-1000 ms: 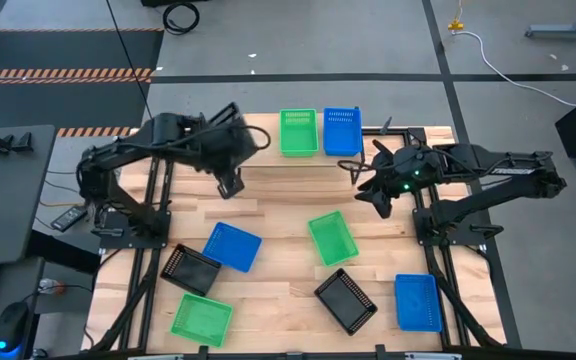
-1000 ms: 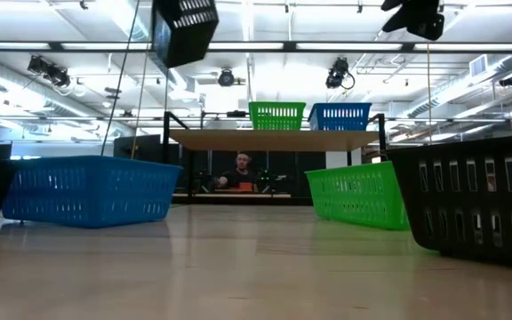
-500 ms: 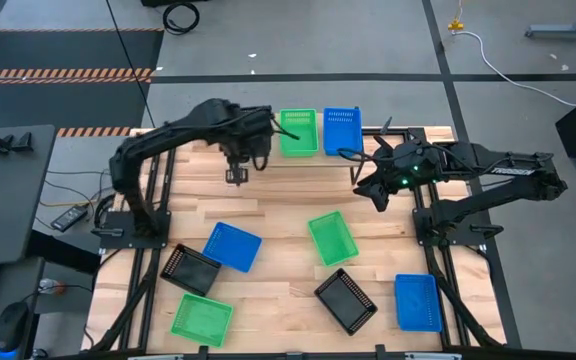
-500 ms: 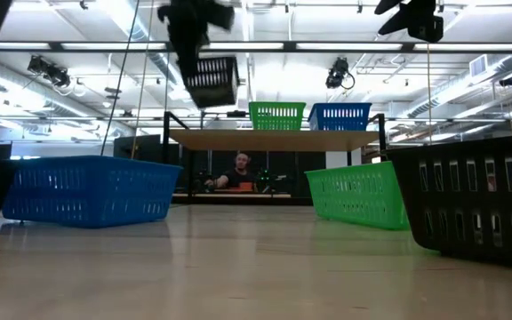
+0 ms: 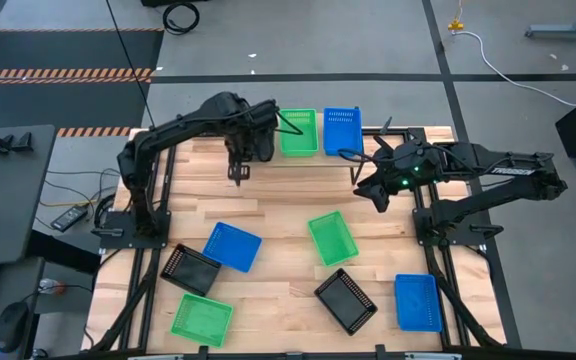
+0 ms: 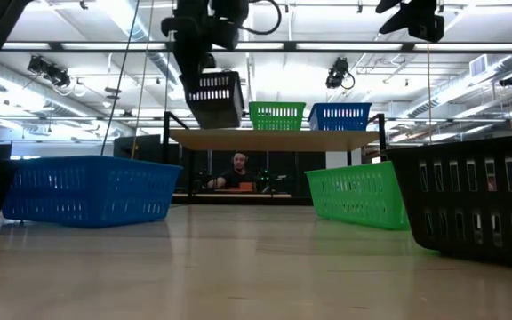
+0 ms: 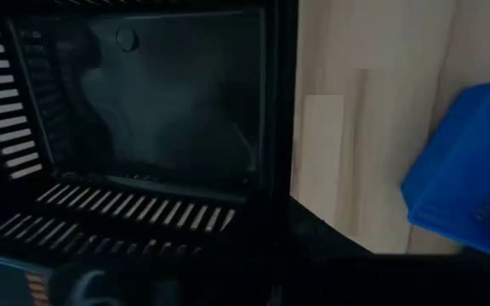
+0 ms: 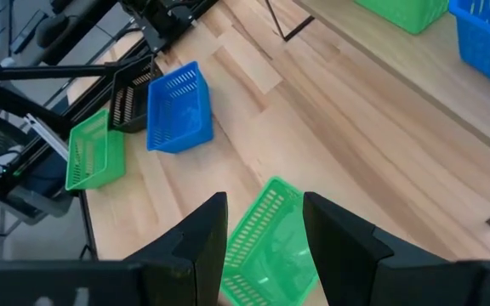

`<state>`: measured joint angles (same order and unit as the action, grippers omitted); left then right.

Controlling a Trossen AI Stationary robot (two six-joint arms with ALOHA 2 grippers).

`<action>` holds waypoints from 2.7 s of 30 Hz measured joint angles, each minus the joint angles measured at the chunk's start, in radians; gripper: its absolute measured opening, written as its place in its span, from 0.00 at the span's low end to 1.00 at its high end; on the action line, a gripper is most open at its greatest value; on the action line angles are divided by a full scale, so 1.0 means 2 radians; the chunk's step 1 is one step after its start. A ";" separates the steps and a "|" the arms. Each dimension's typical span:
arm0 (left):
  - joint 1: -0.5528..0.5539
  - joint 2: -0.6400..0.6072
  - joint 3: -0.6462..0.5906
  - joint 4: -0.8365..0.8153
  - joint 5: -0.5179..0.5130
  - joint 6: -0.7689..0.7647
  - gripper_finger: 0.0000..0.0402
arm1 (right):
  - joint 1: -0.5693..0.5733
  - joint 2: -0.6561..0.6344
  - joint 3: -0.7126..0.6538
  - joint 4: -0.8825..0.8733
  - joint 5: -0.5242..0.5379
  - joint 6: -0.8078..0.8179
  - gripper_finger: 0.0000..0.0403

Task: Stack baskets on shelf by color
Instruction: Put the top black basket on the shelf

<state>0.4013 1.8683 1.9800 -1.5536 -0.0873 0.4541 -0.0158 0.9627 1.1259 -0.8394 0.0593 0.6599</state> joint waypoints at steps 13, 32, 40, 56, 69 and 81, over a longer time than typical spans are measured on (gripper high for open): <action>0.000 0.000 -0.066 0.026 -0.027 -0.016 0.02 | 0.000 -0.001 0.000 0.000 -0.001 -0.006 0.40; 0.021 0.000 -0.069 0.078 -0.053 -0.034 0.10 | 0.000 -0.001 0.000 0.000 -0.005 0.021 0.40; 0.028 0.000 -0.069 0.072 -0.043 -0.063 0.05 | 0.000 -0.001 0.000 0.000 -0.005 0.022 0.40; 0.019 0.000 -0.069 0.066 -0.037 -0.050 0.08 | 0.000 -0.001 0.000 0.000 -0.013 0.025 0.40; 0.020 0.000 -0.069 0.067 -0.080 -0.009 0.21 | 0.000 -0.001 0.000 0.000 -0.013 0.028 0.40; 0.020 0.000 -0.069 0.079 -0.082 0.019 0.26 | 0.000 -0.001 0.000 0.000 -0.014 0.028 0.40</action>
<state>0.4412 1.8675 1.8427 -1.3965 -0.2512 0.4926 -0.0155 0.9611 1.1259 -0.8391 0.0319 0.7166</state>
